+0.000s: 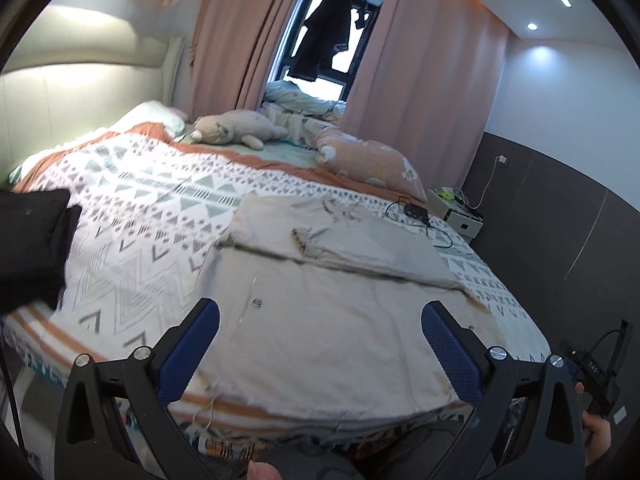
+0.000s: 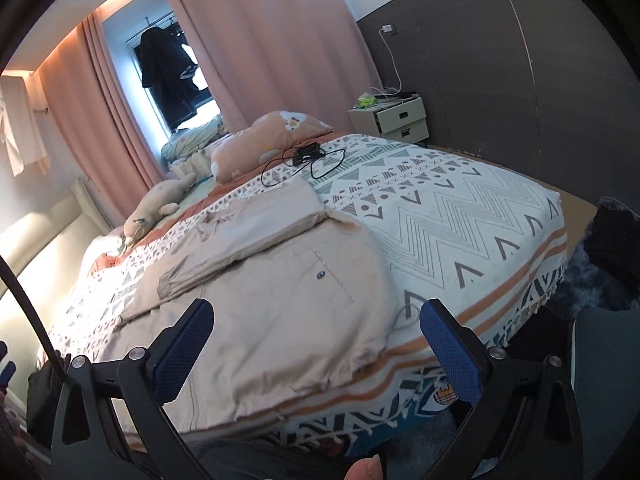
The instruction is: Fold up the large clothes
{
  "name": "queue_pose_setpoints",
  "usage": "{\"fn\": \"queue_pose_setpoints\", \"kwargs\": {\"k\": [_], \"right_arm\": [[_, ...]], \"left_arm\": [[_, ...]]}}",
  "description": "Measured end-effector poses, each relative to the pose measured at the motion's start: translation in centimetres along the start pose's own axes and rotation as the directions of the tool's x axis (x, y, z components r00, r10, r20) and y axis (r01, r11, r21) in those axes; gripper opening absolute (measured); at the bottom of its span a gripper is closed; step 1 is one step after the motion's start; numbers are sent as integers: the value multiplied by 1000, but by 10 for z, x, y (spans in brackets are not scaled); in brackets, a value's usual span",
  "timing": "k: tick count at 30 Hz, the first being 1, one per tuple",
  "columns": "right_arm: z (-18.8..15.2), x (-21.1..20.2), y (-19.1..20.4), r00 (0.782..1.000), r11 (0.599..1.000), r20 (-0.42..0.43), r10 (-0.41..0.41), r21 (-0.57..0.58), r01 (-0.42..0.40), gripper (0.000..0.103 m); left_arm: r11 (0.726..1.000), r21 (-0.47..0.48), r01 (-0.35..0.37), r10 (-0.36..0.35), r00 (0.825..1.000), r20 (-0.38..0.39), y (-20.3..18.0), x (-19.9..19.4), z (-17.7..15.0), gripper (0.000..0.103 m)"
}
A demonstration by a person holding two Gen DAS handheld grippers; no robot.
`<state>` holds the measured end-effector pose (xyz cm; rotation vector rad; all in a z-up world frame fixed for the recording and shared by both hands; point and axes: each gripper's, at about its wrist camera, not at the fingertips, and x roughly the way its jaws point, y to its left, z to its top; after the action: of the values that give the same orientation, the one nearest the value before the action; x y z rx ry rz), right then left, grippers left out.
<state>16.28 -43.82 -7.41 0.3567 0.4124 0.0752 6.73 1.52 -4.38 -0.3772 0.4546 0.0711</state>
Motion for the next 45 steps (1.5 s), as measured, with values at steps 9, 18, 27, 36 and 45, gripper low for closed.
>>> {"fn": "queue_pose_setpoints", "kwargs": {"k": [9,18,27,36,45], "right_arm": [[-35,-8,-4,998,996,-43,-36,-82,32,103],[-53,-2,-1,994,995,-107,-29,-98,19,103],[-52,19,-15,986,1000,-168,-6,-17,3,103],[-47,58,-26,972,985,-206,117,152,-86,103],[-46,109,-62,939,902,-218,265,400,-162,77]], "left_arm": [[990,-113,-82,72,994,-87,63,-10,-52,103],[986,-108,-130,115,984,-137,84,-6,-71,103],[987,-114,-111,92,983,-161,91,19,-68,103],[967,-241,-87,26,969,-245,119,69,-70,102],[939,-335,-74,-28,957,-290,136,109,-74,83]]}}
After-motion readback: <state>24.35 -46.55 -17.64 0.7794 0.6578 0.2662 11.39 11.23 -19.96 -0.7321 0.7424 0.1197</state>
